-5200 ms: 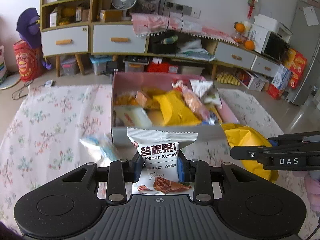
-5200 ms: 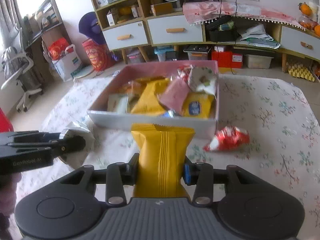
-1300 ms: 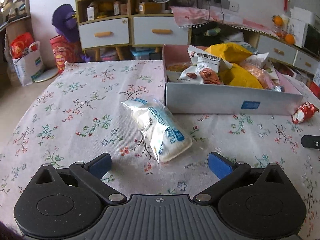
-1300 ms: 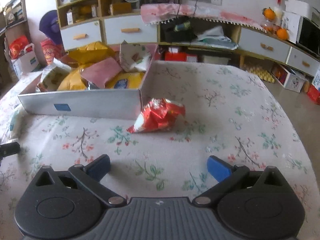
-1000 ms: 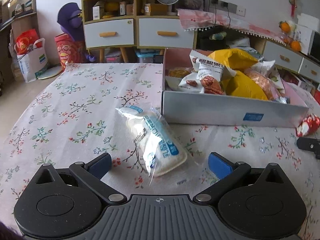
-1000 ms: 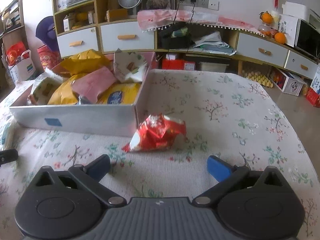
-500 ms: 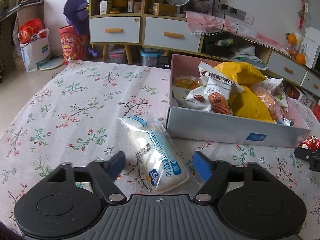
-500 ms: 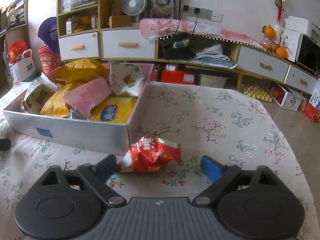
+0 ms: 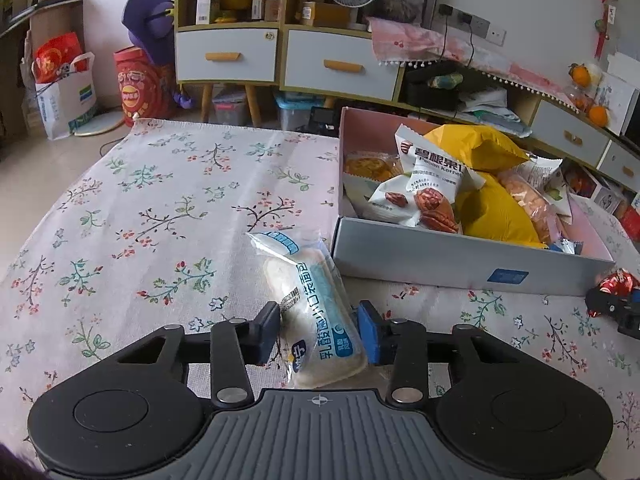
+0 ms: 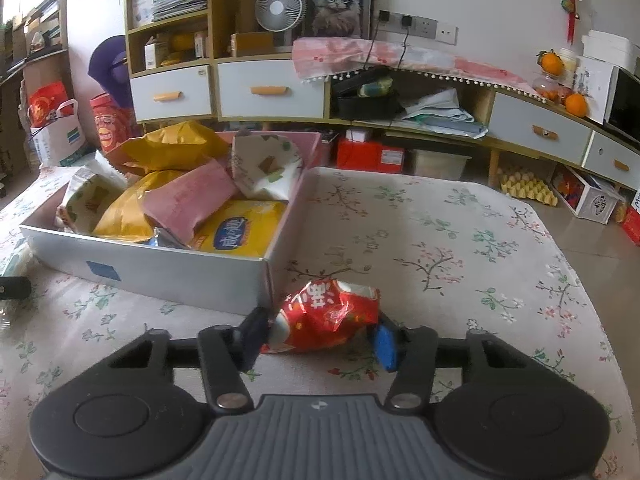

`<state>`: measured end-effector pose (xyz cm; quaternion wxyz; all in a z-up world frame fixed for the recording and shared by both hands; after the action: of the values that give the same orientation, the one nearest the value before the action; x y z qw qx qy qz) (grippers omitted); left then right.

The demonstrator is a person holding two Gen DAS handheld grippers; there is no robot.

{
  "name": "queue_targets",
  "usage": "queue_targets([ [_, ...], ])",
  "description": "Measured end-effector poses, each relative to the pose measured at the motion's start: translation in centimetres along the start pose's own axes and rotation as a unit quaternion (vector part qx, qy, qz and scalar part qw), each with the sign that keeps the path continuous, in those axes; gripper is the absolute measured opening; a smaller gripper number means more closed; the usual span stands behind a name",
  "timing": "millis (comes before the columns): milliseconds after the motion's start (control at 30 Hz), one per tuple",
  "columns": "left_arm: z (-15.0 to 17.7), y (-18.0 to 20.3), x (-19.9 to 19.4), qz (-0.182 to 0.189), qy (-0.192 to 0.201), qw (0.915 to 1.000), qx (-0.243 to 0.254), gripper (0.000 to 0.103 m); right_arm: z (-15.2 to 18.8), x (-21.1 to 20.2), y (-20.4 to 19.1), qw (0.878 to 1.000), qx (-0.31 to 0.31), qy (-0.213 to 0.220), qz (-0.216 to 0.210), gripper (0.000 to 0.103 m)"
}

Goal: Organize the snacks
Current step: 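Close the left gripper on the milk-bread pack while the right closes on the red candy wrapper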

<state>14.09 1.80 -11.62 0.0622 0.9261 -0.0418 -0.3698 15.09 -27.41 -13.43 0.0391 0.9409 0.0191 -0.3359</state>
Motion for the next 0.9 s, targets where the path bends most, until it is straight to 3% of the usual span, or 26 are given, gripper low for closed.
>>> queue_targets([
  [100,-0.1,0.0,-0.1,-0.001,-0.002,1.0000,-0.002,0.035,-0.1,-0.1,-0.3,1.000,-0.006,-0.003,-0.001,0.023],
  [167,-0.2,0.0,-0.2,-0.001,-0.002,1.0000,-0.002,0.033,-0.2,-0.2,-0.3,1.000,-0.006,-0.006,0.001,0.015],
  [200,-0.2,0.0,-0.3,-0.001,-0.003,1.0000,-0.003,0.033,-0.2,-0.2,-0.2,1.000,-0.005,-0.009,0.002,0.006],
  [267,-0.3,0.0,-0.4,0.000,-0.003,1.0000,-0.005,0.032,-0.2,-0.2,0.0,1.000,0.001,-0.014,0.004,0.000],
  [900,1.2,-0.3,-2.7,0.045,-0.037,0.9983,0.010,0.029,1.2,-2.5,0.9,0.998,0.000,-0.045,-0.039,0.002],
])
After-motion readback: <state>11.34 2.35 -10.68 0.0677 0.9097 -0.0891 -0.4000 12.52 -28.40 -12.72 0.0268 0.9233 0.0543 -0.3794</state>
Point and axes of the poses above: each gripper's, at about its wrist camera, not at the fingertips, and x roughly the way its jaws point, y to its right, z to its underside, the point moved 6 cm from there along x, roughly the way its jaws point, and after that the axes turned 4 degrees about z, right-handed, at the moved point
